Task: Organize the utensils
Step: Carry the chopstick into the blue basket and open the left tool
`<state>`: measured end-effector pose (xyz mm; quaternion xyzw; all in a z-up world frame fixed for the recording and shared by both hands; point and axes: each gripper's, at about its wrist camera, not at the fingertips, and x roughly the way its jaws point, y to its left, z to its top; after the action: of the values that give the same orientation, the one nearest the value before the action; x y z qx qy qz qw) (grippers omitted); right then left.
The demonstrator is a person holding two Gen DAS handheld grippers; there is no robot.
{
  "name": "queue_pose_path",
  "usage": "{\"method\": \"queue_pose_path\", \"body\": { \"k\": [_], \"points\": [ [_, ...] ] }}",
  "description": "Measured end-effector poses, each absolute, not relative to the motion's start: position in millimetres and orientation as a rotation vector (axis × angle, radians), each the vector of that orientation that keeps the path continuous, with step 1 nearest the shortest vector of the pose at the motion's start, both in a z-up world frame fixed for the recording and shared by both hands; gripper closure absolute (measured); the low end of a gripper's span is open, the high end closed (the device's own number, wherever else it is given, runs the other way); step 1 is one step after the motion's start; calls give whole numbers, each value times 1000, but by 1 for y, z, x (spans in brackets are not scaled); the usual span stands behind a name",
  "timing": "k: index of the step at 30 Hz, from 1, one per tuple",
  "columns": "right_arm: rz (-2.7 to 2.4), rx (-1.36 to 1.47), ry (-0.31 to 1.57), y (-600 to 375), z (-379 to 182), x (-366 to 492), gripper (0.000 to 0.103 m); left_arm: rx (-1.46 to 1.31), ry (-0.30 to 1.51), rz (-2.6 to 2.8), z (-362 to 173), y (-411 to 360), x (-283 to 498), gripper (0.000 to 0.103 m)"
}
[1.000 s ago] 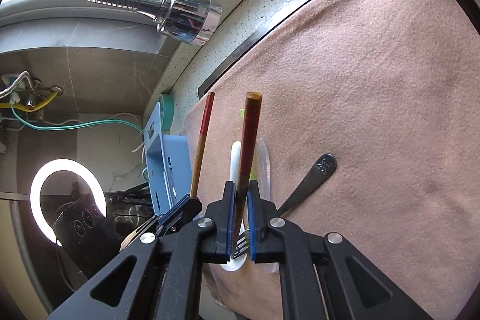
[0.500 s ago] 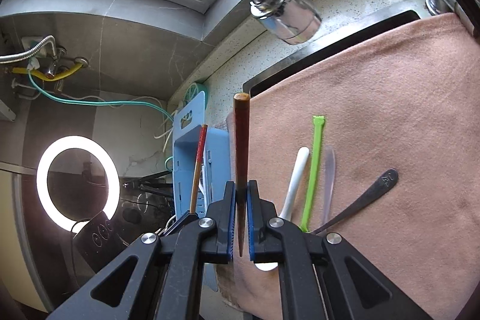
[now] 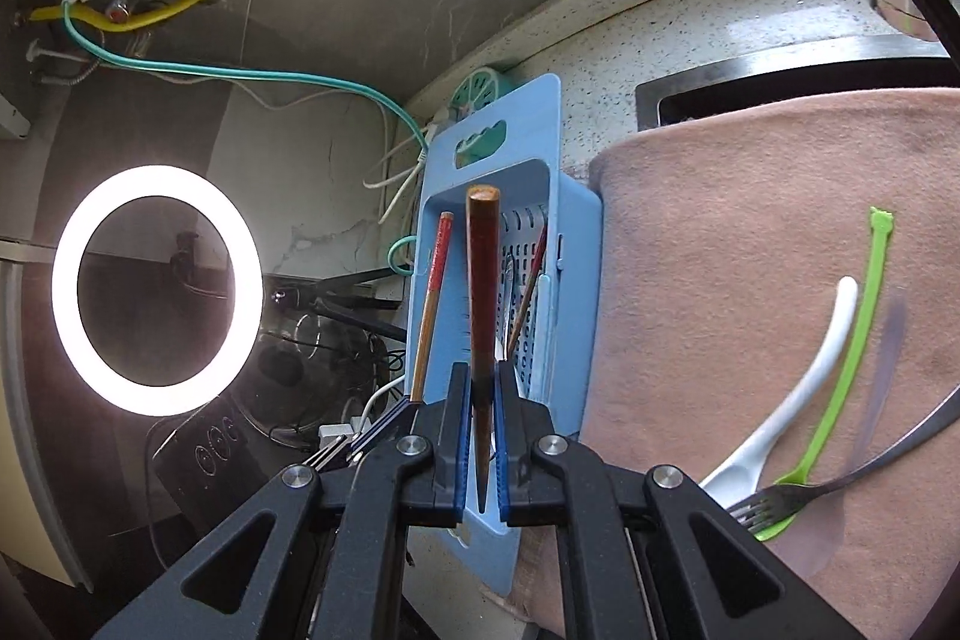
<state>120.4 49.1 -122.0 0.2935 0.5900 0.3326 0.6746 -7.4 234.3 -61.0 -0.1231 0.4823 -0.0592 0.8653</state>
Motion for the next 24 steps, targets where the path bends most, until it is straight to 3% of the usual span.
{"method": "queue_pose_path", "body": {
  "k": [15,24],
  "points": [
    [757,455,1389,126,-145,127,97,-333,999,-67,-78,272,4,98],
    [747,356,1360,136,-140,125,90,-342,995,-60,-81,276,5,97]
  ]
}}
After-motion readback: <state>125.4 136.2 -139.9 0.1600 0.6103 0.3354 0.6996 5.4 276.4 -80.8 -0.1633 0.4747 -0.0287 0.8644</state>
